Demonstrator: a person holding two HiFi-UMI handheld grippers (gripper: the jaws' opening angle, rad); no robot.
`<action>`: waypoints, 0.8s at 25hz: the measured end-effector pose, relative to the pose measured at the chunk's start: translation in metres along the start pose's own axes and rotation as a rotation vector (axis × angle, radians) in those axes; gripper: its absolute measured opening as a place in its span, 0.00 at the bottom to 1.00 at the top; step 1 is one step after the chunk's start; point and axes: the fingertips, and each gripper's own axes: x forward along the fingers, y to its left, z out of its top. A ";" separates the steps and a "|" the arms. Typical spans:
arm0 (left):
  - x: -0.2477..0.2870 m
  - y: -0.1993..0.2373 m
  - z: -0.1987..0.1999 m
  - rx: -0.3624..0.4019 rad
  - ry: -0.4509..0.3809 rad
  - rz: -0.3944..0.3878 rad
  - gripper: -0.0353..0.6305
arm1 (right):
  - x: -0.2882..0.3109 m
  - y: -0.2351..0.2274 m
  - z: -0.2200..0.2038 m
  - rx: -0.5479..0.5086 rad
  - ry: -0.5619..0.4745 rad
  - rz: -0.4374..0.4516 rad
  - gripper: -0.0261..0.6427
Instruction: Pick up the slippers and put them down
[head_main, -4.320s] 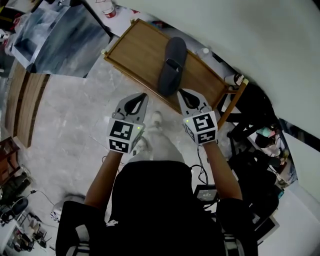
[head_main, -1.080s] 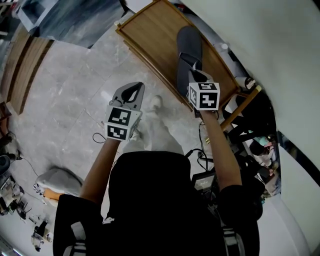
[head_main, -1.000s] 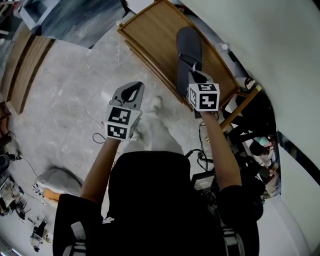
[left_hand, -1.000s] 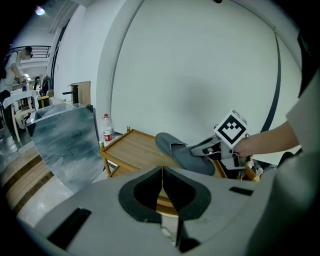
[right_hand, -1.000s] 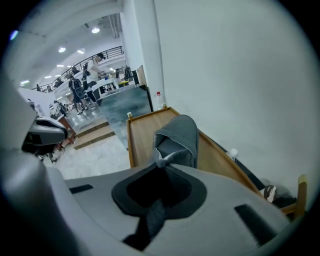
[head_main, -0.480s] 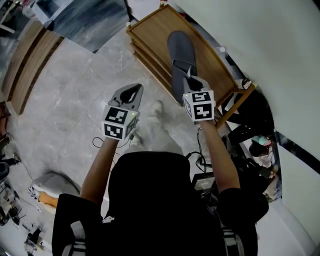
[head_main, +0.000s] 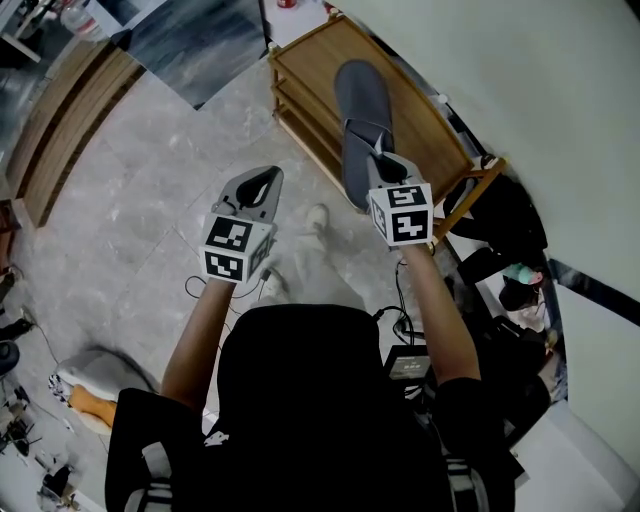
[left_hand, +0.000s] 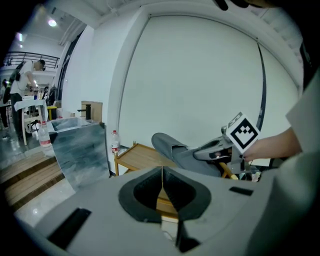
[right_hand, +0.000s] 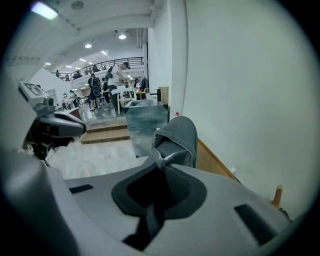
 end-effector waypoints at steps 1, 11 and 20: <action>-0.007 -0.001 -0.001 -0.001 -0.002 0.005 0.06 | -0.005 0.004 0.001 -0.005 -0.004 0.001 0.06; -0.092 -0.012 -0.024 -0.013 -0.056 0.047 0.06 | -0.063 0.065 0.000 -0.044 -0.077 0.003 0.06; -0.161 -0.006 -0.047 0.016 -0.077 0.064 0.06 | -0.108 0.126 -0.005 -0.059 -0.127 -0.013 0.06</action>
